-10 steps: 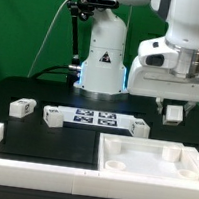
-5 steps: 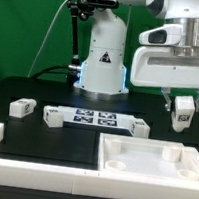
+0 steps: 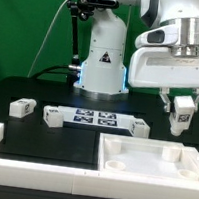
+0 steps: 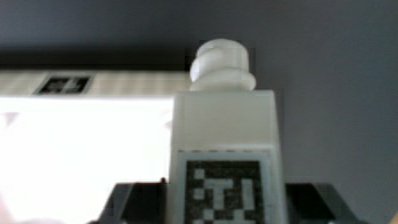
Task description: Assemble one leg
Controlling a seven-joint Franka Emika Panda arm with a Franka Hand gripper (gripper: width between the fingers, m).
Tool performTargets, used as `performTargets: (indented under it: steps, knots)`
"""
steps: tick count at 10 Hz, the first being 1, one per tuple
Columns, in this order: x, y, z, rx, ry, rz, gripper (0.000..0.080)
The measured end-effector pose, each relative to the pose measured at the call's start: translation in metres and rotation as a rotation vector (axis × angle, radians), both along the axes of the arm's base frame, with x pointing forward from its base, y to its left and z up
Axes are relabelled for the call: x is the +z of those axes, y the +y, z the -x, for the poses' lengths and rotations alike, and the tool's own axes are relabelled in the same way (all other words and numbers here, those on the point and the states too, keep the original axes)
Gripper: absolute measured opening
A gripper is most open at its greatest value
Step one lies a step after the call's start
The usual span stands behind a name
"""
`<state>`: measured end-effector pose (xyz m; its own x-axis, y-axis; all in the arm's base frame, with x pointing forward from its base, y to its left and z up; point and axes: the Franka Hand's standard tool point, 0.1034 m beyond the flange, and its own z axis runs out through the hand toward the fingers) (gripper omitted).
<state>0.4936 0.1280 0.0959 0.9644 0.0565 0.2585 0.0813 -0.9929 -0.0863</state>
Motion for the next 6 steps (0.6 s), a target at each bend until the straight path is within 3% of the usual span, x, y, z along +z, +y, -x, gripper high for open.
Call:
performTargets:
  steps: [3,6]
  knots:
    - [0.01,-0.011,-0.026,0.125,-0.051,0.038,0.0291]
    - [0.009,-0.01,-0.026,0.125,-0.074,0.038,0.0291]
